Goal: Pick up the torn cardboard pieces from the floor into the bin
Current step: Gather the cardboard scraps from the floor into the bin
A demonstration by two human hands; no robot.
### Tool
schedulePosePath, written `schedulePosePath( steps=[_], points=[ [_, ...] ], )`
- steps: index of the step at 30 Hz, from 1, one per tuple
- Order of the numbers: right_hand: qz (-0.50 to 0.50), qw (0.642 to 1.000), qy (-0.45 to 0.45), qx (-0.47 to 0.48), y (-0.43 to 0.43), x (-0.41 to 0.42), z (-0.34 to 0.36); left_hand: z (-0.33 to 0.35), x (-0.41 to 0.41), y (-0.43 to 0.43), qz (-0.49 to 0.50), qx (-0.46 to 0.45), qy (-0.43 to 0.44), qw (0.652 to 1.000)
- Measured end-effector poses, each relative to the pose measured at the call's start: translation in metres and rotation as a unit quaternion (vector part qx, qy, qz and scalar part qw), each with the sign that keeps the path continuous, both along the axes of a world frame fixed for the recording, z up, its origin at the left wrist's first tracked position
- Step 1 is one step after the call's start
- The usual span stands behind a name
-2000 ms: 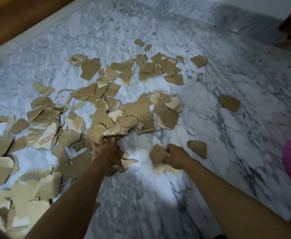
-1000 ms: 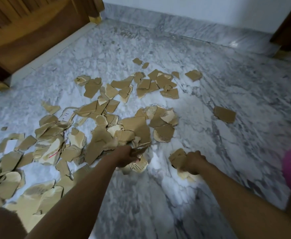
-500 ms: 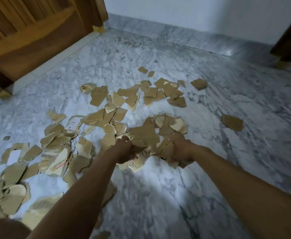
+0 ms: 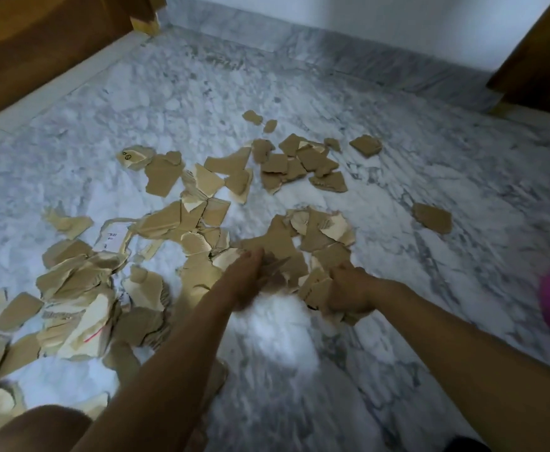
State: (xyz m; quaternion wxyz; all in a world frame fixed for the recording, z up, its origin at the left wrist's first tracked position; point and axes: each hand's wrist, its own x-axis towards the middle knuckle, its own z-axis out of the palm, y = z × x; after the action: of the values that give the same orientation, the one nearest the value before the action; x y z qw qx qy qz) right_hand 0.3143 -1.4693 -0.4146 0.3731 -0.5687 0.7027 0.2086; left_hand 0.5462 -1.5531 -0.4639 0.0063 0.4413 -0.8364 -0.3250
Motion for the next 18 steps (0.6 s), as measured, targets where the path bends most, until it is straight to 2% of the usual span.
schedulePosePath(
  steps=[1,4,7,10,13,18],
  points=[
    [-0.002,1.000,-0.001,-0.003,-0.007,-0.002,0.006,0.007,0.000,-0.006,0.024,0.012,0.049,0.998],
    [0.003,1.000,-0.011,-0.026,-0.026,-0.001,0.018,0.031,0.006,-0.026,0.119,0.027,0.115,0.986],
    [0.040,0.999,0.006,-0.026,-0.040,0.009,0.015,0.050,0.022,-0.037,0.205,0.107,0.156,0.960],
    [0.084,0.996,0.019,-0.018,-0.057,0.032,0.003,0.054,0.046,-0.038,0.215,0.135,0.119,0.960],
    [0.128,0.990,0.037,-0.044,-0.065,0.056,-0.018,0.052,0.062,-0.028,0.168,0.152,0.056,0.972],
    [0.116,0.984,0.039,-0.130,-0.049,0.063,-0.053,0.037,0.070,-0.004,0.179,0.204,0.059,0.961]
  ],
)
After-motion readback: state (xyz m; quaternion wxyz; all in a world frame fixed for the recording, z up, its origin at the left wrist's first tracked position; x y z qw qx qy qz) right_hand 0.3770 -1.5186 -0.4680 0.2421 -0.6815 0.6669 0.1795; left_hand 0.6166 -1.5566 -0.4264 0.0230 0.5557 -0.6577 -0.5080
